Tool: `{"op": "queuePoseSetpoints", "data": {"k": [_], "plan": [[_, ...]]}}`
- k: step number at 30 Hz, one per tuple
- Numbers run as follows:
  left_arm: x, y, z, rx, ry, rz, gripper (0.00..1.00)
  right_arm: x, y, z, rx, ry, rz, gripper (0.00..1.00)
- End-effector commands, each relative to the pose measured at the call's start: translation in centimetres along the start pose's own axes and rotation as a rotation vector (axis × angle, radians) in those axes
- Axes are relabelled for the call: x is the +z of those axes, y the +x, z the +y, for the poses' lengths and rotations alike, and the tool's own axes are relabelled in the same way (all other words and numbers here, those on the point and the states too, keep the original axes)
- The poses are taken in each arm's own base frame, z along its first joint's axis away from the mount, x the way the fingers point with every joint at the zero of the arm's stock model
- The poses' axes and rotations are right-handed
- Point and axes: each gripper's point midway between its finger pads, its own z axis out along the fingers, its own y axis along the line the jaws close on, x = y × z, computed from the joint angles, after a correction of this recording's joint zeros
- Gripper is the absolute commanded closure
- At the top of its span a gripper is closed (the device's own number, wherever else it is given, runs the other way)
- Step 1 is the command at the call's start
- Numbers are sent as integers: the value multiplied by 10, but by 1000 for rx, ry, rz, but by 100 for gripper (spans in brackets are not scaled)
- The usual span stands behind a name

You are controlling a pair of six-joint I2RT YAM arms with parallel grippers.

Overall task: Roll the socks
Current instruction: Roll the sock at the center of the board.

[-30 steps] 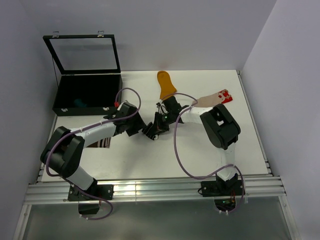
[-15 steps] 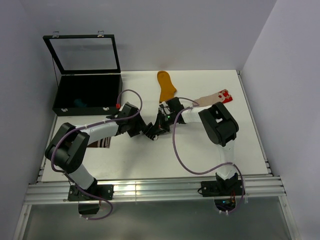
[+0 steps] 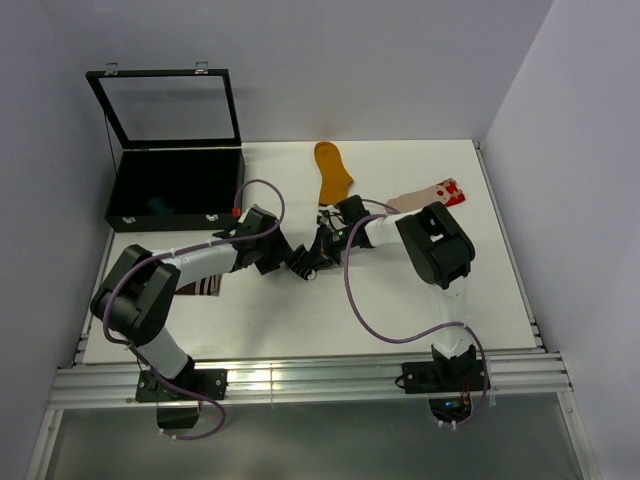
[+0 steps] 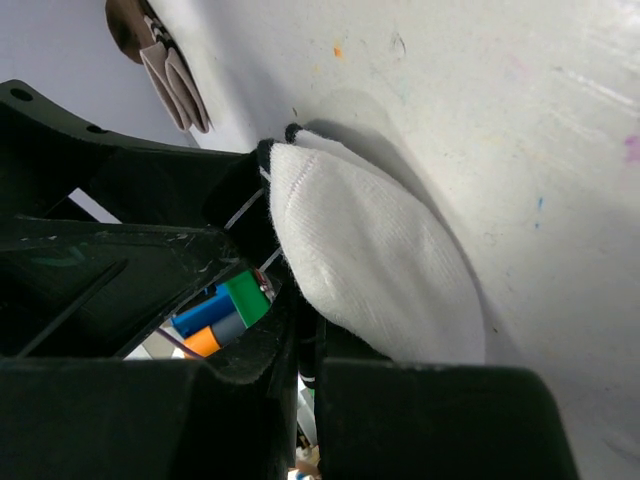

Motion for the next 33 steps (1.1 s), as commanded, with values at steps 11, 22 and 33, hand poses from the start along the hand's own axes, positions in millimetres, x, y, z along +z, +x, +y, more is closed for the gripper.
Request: {"op": "queuePoseSetpoints", "data": {"k": [11, 22, 33], "plan": [[17, 14, 5, 2, -45, 77, 53, -4, -25, -43, 4, 165, -142, 93], [28, 16, 6, 71, -111, 128, 70, -31, -36, -25, -223, 256, -308, 73], [31, 8, 0, 169, -142, 147, 69, -82, -40, 19, -693, 565, -678, 55]]}}
